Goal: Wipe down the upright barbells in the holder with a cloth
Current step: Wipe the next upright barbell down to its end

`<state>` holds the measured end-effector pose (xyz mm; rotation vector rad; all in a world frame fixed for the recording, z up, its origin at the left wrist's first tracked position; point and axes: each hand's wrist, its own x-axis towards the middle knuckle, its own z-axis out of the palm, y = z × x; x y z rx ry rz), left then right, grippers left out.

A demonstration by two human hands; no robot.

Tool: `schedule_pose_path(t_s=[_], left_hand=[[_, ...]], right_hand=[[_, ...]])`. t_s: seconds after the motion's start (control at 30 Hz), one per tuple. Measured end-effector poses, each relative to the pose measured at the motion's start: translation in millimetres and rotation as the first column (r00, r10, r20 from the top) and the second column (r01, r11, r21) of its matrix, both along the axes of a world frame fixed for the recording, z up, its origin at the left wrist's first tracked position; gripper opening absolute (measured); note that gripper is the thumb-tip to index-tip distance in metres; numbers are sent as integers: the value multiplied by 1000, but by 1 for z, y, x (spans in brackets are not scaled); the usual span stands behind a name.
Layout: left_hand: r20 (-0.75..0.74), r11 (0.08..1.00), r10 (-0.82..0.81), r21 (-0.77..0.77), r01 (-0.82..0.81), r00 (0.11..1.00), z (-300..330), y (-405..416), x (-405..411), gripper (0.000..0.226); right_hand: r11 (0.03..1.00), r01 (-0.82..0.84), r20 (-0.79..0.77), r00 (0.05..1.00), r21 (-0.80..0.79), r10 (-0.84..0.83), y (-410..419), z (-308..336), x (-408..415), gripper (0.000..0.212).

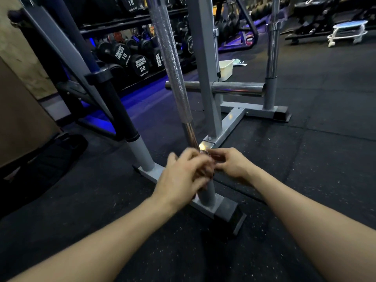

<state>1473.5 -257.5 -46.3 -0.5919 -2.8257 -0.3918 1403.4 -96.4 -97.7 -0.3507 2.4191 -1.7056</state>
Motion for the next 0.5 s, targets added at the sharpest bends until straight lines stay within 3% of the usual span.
schedule_pose_path(t_s=[0.07, 0.13, 0.23, 0.33, 0.5], left_hand=[[-90, 1000, 21, -15, -23, 996, 13, 7, -13, 47], [-117, 987, 37, -151, -55, 992, 15, 17, -23, 47], [-56, 948, 115, -291, -127, 992, -9, 25, -22, 45], [-42, 955, 152, -251, -158, 987, -24, 16, -23, 49], [46, 962, 176, -219, -162, 983, -18, -1, -23, 47]], right_hand=[[1000, 17, -3, 1000, 23, -17, 3, -1, -1, 41], [998, 37, 11, 999, 51, -38, 5, -2, 0, 32], [998, 42, 22, 999, 47, -43, 5, -8, 2, 40], [998, 37, 26, 999, 50, -39, 4, -9, 0, 51], [994, 48, -2, 999, 99, -48, -1, -9, -6, 53]])
